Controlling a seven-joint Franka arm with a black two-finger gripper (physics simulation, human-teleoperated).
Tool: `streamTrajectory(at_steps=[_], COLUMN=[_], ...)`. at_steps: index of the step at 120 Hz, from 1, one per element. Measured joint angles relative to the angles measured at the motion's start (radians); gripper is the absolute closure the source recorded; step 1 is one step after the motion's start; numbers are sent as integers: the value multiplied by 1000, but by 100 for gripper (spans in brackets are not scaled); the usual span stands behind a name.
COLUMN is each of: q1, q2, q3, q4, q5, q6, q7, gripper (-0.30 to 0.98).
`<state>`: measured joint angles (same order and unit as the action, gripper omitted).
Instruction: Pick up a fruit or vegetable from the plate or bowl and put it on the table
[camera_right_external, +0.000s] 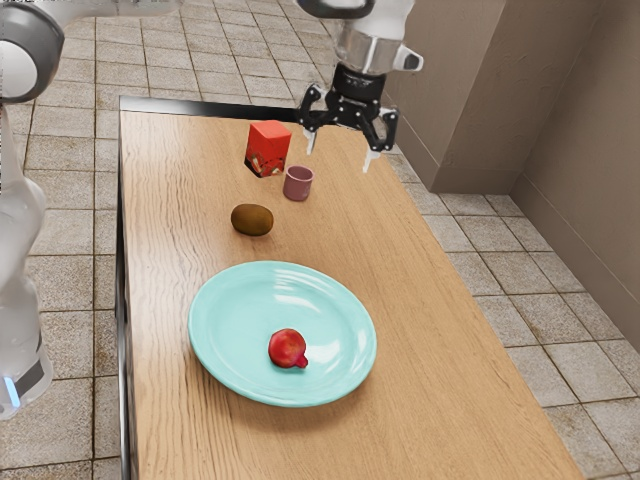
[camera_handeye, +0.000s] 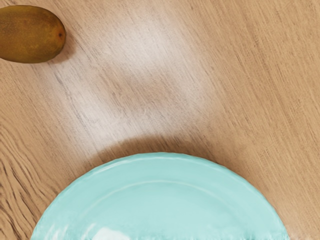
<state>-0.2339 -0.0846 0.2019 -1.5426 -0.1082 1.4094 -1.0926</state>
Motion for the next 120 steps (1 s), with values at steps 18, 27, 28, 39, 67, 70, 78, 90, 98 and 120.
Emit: streamTrajectory(at_steps=[18, 27, 28, 39, 67, 70, 78, 90, 98, 120], q1=[-9, -31, -35, -68, -153, -155, -156, -154, -150, -135], q2=[70, 98, 100, 121, 182, 167, 129, 99, 84, 89], q3=[-39, -52, -53, -65, -87, -87, -86, -81, -80, -77], q4=[83, 108, 109, 123, 36, -7, -114, -237, -315, -405], q5=[-16, -23, -24, -29, -36, -37, -39, -51, -66, -106], q6=[-14, -18, -18, -19, 64, 84, 144, 228, 284, 402], q7=[34, 37, 38, 41, 39, 38, 35, 32, 29, 23], gripper=[0, 0, 0, 0, 0, 0, 0, 0, 0, 0])
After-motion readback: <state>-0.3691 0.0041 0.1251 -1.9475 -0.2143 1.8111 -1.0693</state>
